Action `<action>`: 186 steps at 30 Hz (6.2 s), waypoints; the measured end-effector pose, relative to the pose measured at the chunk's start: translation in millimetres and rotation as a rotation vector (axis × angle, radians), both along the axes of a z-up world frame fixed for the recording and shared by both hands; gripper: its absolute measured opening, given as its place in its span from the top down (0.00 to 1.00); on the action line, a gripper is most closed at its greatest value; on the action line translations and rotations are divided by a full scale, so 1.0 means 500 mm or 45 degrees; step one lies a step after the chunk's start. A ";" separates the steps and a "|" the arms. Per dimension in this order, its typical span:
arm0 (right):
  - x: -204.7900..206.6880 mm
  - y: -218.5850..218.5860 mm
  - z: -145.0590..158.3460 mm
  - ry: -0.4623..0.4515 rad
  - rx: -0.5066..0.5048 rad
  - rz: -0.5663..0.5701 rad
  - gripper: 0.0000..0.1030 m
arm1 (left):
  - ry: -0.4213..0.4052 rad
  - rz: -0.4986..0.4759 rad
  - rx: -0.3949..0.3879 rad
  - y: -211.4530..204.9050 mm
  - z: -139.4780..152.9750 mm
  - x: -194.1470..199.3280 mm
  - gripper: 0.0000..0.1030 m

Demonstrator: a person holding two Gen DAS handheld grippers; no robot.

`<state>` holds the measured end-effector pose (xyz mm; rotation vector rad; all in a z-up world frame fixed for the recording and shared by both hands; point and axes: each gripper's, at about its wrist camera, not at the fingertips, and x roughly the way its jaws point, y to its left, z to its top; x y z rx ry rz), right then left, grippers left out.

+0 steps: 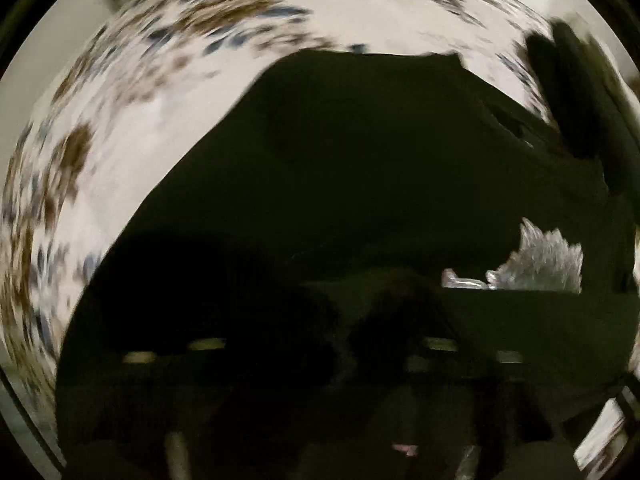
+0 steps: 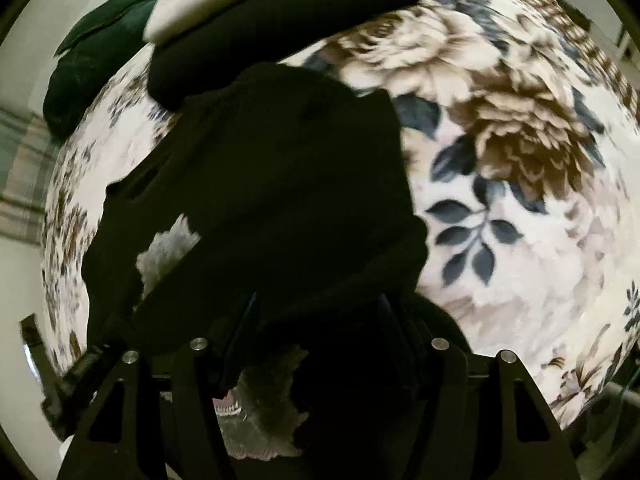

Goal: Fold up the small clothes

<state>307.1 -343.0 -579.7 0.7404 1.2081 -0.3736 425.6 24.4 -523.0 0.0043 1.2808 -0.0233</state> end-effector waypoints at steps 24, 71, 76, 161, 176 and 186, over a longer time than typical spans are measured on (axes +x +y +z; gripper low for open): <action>0.045 0.008 0.026 0.008 -0.057 0.101 0.38 | -0.180 0.223 -0.314 0.152 0.120 0.018 0.00; 0.117 0.581 -0.064 0.248 -0.073 0.911 0.34 | -0.396 1.833 -0.775 0.822 -0.030 -0.751 0.41; 0.120 0.585 -0.068 0.250 -0.048 0.911 0.34 | -0.216 1.670 -0.721 0.811 -0.077 -0.683 0.41; 0.043 -0.119 0.037 0.083 0.018 -0.087 0.86 | -0.049 0.158 0.087 0.087 0.008 0.082 0.09; 0.078 -0.075 0.083 -0.009 0.103 0.218 0.56 | -0.042 0.036 0.077 0.047 0.045 0.050 0.09; 0.091 -0.064 0.018 0.153 0.041 0.326 0.73 | 0.029 0.063 -0.050 0.122 0.029 0.040 0.00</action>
